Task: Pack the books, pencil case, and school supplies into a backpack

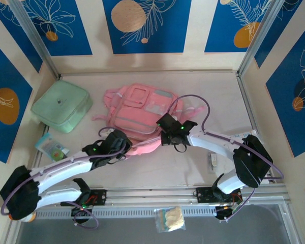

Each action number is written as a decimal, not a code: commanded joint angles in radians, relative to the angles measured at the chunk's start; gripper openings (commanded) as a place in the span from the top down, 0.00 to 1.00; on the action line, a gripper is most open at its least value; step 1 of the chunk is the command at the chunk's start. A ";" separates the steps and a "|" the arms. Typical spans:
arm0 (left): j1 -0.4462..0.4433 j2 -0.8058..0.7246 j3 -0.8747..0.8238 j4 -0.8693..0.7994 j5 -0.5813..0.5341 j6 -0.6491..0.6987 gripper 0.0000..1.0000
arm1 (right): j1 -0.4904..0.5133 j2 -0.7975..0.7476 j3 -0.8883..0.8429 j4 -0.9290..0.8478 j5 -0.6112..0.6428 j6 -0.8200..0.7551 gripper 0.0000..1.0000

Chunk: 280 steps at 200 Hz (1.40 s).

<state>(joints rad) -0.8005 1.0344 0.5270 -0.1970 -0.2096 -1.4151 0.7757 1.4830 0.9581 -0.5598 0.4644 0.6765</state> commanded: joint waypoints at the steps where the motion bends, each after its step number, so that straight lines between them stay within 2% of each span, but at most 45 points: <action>1: 0.082 -0.102 -0.042 -0.173 -0.052 0.117 1.00 | -0.119 -0.002 -0.040 -0.097 0.122 -0.026 1.00; 31: 0.131 -0.130 -0.054 -0.166 0.007 0.173 1.00 | -0.174 0.029 -0.012 -0.033 0.084 -0.076 1.00; 57: 0.154 -0.127 -0.040 -0.202 0.001 0.198 1.00 | -0.227 0.069 0.027 -0.037 0.064 -0.093 1.00; 104: 0.163 -0.075 -0.034 -0.107 0.092 0.244 1.00 | -0.194 -0.010 -0.004 -0.006 -0.055 -0.104 1.00; 110: 0.163 -0.064 -0.028 -0.097 0.111 0.252 0.99 | -0.196 -0.015 -0.007 -0.005 -0.077 -0.098 0.96; 119: 0.160 -0.057 -0.016 -0.096 0.132 0.260 0.76 | -0.195 -0.022 -0.005 -0.011 -0.103 -0.101 0.85; 123: 0.160 -0.059 -0.011 -0.107 0.132 0.262 0.71 | -0.196 -0.027 -0.003 -0.018 -0.106 -0.101 0.82; 150: 0.160 -0.132 0.004 -0.214 0.049 0.297 0.63 | -0.199 -0.103 -0.016 -0.039 -0.107 -0.119 0.72; 166: 0.161 -0.191 0.010 -0.262 0.002 0.322 0.56 | -0.221 -0.150 -0.028 -0.028 -0.180 -0.131 0.62; 181: 0.164 -0.204 0.028 -0.255 0.007 0.372 0.54 | -0.258 -0.144 -0.004 -0.033 -0.251 -0.136 0.56; 196: 0.163 -0.171 0.080 -0.271 0.029 0.398 0.54 | -0.284 -0.094 0.038 -0.028 -0.307 -0.161 0.54; 214: 0.150 -0.123 0.120 -0.249 0.069 0.374 0.54 | -0.312 -0.034 0.083 0.003 -0.399 -0.181 0.52; 245: 0.059 -0.023 0.104 -0.114 0.040 0.306 0.52 | -0.356 0.101 0.216 -0.011 -0.446 -0.139 0.40; 280: 0.035 0.117 0.123 -0.006 0.067 0.291 0.52 | -0.374 0.246 0.339 -0.016 -0.465 -0.040 0.39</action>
<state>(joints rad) -0.7509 1.0870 0.6201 -0.2905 -0.1543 -1.1000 0.4175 1.6585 1.2270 -0.5575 0.0612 0.5625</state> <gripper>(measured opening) 0.480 0.607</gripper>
